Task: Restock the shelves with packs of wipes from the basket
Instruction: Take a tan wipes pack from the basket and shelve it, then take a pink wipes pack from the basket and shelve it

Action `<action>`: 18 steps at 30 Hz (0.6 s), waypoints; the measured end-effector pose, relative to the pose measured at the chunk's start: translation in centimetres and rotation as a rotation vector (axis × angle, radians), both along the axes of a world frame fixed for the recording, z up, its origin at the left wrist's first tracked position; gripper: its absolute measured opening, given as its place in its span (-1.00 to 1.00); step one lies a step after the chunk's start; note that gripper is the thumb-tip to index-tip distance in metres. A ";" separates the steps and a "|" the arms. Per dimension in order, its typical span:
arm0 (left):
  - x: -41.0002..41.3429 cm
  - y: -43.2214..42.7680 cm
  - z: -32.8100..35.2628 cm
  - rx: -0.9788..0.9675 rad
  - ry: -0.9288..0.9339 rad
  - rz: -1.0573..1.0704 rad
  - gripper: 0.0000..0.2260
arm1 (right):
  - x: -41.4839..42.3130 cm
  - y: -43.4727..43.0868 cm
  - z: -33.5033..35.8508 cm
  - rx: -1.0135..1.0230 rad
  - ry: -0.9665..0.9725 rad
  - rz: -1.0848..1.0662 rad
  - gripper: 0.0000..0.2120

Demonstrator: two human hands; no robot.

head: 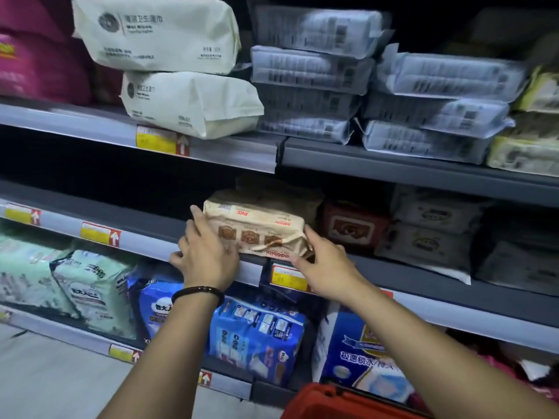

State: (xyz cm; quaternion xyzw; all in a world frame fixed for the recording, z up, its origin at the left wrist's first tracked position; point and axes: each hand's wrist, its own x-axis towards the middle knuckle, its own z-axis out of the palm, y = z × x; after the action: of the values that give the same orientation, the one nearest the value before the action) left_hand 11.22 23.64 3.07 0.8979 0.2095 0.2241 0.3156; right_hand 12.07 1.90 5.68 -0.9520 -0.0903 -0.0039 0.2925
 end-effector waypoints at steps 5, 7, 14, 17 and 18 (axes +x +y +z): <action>-3.6 -3.5 1.4 0.140 -0.033 -0.019 -0.24 | -4.9 -4.7 0.5 0.063 -0.141 0.058 -0.51; -5.3 -5.9 2.2 0.241 0.046 -0.195 -0.40 | -7.7 -7.6 -0.7 0.114 -0.134 0.065 -0.69; -12.0 -17.3 3.1 0.500 0.498 -1.019 -0.55 | -16.4 -19.2 -8.6 -0.009 0.228 -0.016 -0.94; -15.0 -21.4 1.5 0.649 0.694 -1.203 -0.49 | -20.0 -24.2 -13.1 -0.208 0.465 -0.080 -0.84; -15.9 -22.2 0.6 0.677 0.750 -1.243 -0.47 | -21.1 -25.5 -14.8 -0.283 0.529 -0.103 -0.79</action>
State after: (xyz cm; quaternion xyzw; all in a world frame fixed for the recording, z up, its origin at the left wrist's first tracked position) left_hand -4.63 1.41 3.68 0.9129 -0.3164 -0.2580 0.0016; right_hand -9.00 -23.64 -9.15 -0.9545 0.0378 0.2420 0.1699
